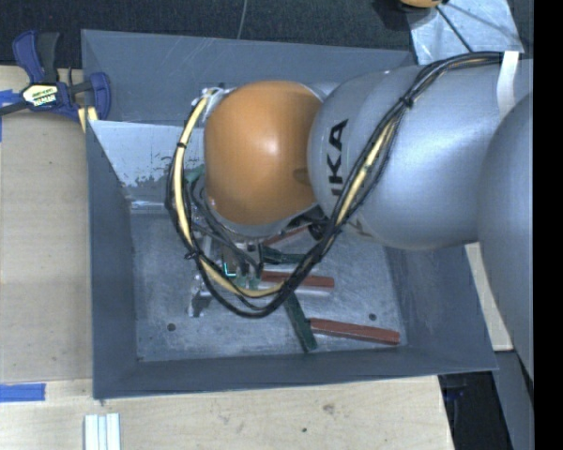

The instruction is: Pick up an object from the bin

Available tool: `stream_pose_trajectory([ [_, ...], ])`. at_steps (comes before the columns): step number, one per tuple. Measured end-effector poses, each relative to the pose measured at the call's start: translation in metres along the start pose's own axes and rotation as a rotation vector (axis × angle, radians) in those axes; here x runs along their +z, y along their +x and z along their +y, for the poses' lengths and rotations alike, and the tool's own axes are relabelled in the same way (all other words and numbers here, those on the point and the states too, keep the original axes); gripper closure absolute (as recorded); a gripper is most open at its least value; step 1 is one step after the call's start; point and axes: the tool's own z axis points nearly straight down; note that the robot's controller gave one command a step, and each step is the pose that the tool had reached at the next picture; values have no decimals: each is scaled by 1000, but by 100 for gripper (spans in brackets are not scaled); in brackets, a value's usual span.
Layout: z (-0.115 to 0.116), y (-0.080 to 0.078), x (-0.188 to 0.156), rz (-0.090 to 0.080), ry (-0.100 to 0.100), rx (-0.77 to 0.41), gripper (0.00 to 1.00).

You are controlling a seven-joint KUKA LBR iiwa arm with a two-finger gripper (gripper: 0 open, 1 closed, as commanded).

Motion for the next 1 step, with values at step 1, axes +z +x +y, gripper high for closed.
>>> stream_pose_trajectory([
  [1,-1,-2,-5,-8,-3,3,0],
])
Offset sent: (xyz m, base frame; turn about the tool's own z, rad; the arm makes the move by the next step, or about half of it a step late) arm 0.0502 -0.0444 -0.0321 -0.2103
